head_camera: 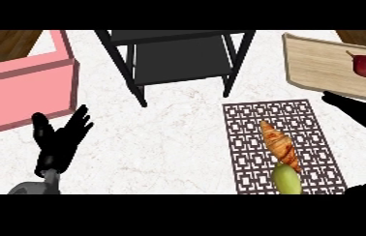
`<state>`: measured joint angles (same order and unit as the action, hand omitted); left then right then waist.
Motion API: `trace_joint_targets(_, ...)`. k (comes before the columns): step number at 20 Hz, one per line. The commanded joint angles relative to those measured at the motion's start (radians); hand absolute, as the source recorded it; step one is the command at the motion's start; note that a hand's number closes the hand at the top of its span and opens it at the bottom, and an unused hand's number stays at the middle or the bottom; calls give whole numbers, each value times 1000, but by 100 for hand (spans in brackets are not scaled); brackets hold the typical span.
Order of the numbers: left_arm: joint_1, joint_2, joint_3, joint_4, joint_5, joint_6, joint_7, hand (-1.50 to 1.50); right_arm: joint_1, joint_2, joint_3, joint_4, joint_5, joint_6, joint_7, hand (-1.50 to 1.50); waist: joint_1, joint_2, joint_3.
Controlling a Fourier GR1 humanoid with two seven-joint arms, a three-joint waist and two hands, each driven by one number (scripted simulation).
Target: Pick the croissant from the placemat and place it in the tiered shelf
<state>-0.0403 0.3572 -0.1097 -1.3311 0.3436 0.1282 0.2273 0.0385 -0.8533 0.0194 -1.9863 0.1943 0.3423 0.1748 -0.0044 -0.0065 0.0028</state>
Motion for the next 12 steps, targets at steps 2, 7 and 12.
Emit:
trace_joint_targets(2, -8, -25, -7, 20, -30, 14, -9, 0, 22, 125, 159, -153, 229, -118, 236, -150, 0, 5, -4)
trace_joint_targets(7, 1, -41, -10, -8, -42, -3, 11, 0, -147, 218, 288, -54, 328, -28, 426, -150, 14, 7, -3)
trace_joint_targets(12, -24, -66, 10, 39, -65, 4, -8, 0, -156, 271, 360, 4, 433, 23, 472, -150, 8, 7, -3)
